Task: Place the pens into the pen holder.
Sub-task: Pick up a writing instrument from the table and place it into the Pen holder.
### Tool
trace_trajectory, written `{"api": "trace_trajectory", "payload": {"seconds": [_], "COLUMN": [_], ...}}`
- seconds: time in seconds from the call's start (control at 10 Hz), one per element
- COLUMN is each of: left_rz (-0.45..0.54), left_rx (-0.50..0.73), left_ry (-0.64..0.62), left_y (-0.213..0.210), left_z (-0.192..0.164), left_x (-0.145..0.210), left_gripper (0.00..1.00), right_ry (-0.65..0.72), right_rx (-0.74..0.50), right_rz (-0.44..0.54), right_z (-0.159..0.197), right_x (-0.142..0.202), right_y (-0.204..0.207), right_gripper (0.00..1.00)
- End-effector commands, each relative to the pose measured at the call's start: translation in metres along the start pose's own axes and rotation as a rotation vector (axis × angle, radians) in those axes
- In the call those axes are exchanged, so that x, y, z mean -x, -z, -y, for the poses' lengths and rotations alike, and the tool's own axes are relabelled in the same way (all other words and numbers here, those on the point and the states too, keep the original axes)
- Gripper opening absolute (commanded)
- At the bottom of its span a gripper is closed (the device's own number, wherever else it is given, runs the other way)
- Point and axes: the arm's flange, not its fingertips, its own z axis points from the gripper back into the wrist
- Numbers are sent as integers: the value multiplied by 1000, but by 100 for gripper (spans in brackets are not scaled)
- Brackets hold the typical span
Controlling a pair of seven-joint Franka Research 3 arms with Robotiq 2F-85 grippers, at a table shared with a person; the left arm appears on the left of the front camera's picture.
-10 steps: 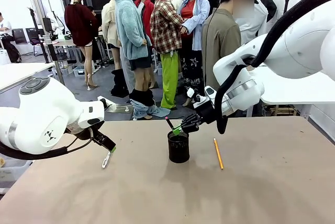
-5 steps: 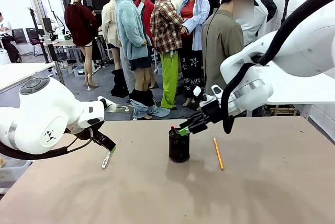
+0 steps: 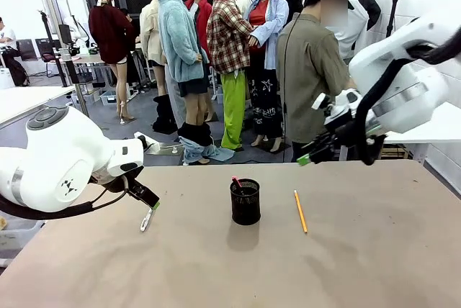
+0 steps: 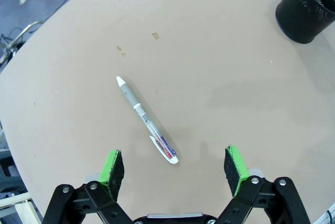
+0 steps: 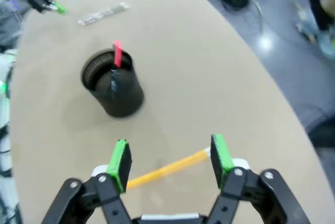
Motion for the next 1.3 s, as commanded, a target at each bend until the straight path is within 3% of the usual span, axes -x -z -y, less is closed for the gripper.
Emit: {"api": "trace_trajectory", "payload": {"seconds": [0.0,0.2,0.5,0.9,1.2], "left_rz": [1,1,1,1,1], "left_rx": [0,0,0,0,0], "left_ry": [-4,-4,-4,-4,-4], "left_y": [-1,-1,-1,-1,-1], "left_z": [-2,-2,-2,-2,-2], "left_x": [1,1,1,1,1], "left_gripper": [100,100,100,100,100], "right_ry": [133,234,341,422,505], "right_rx": [36,70,37,133,252], "right_rz": [-167,-288,-483,-737,-819], "right_z": [-19,-21,-21,-35,-54], "right_x": [-12,-23,-49,-73,-73], "right_y": [-14,-32,-26,23,77], "right_gripper": [76,76,76,76,76]}}
